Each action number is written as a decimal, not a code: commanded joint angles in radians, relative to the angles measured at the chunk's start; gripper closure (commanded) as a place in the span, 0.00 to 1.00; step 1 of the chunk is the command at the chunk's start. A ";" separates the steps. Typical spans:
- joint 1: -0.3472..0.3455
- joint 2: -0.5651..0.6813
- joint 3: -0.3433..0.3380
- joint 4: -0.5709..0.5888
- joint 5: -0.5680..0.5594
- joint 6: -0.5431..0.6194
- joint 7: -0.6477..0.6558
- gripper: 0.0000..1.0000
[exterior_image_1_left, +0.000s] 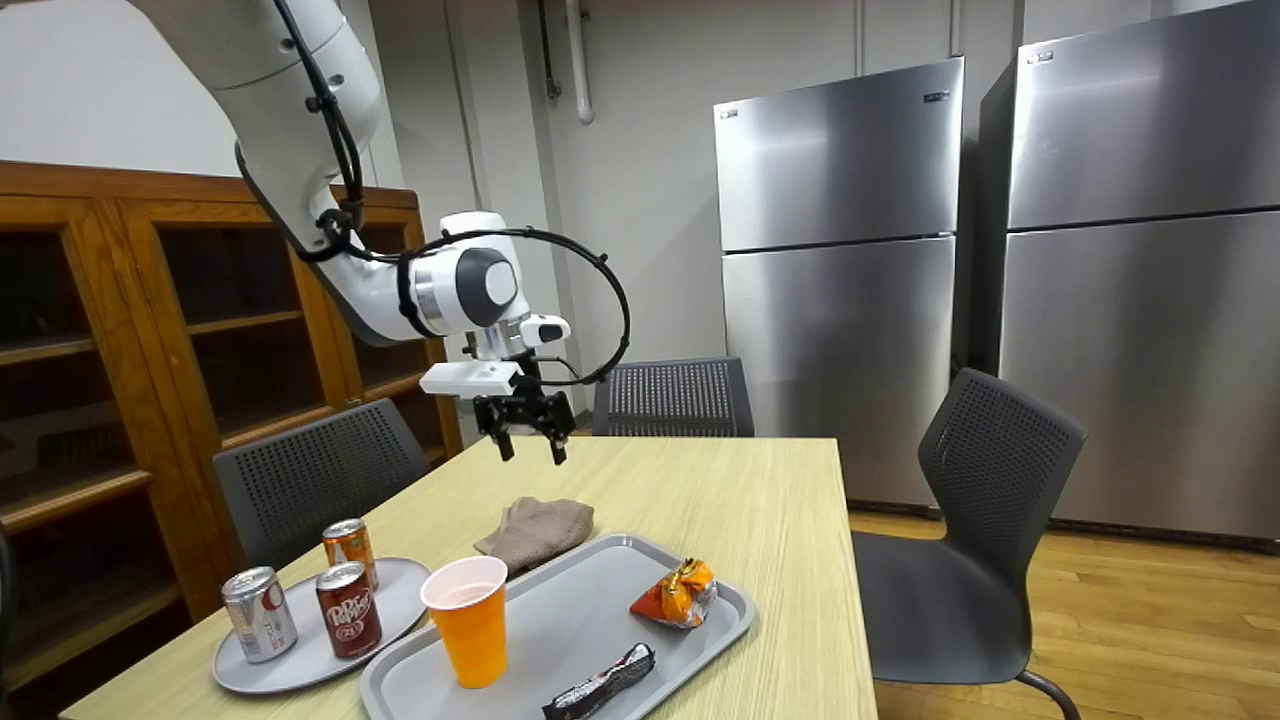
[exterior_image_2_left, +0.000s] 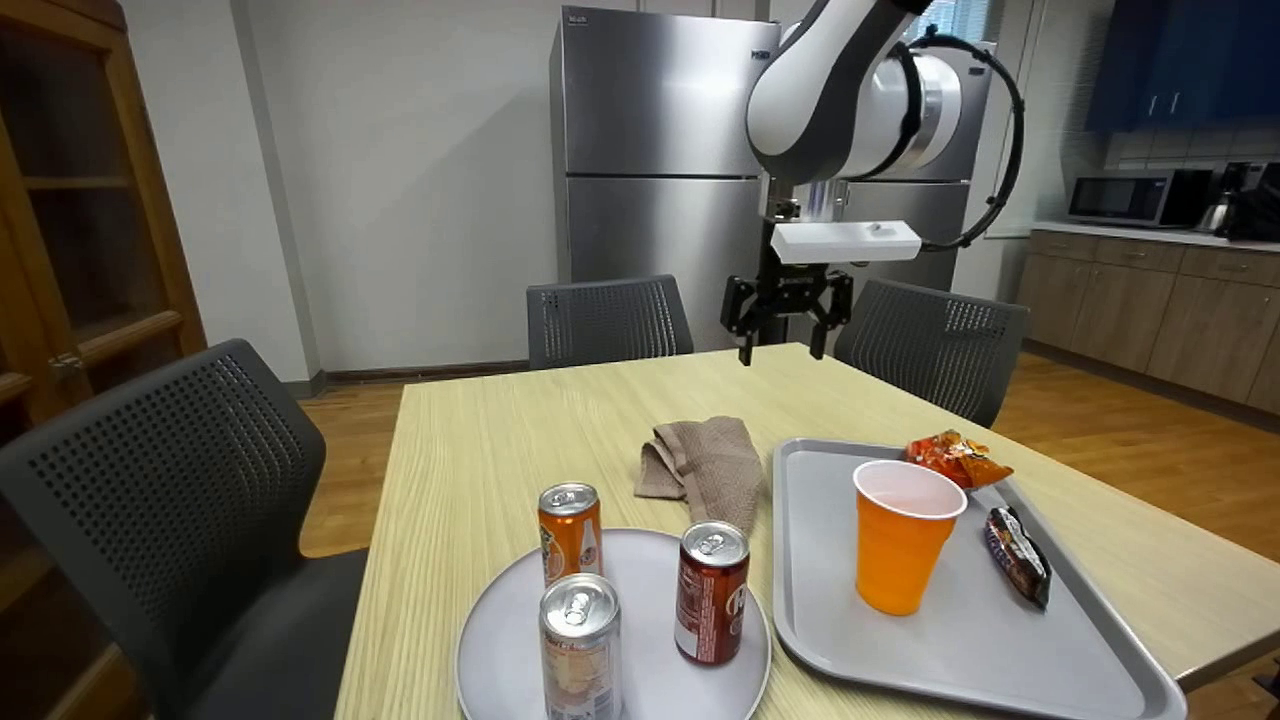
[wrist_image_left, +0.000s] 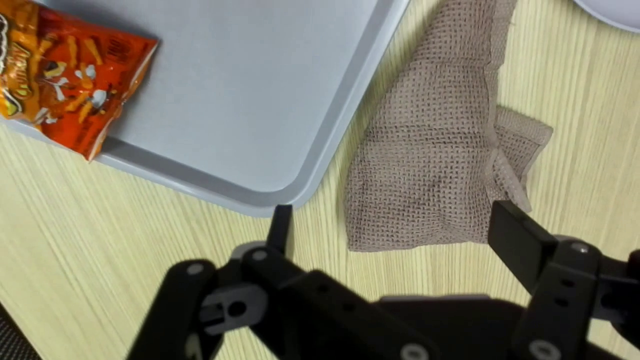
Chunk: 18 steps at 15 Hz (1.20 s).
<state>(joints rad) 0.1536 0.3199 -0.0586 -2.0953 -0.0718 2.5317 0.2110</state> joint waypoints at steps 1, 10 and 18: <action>-0.045 -0.113 0.035 -0.108 0.025 -0.027 -0.062 0.00; -0.072 -0.283 0.052 -0.281 0.035 -0.015 -0.126 0.00; -0.040 -0.363 0.117 -0.362 -0.003 -0.013 0.028 0.00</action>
<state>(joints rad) 0.1080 0.0132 0.0255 -2.4155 -0.0525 2.5311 0.1560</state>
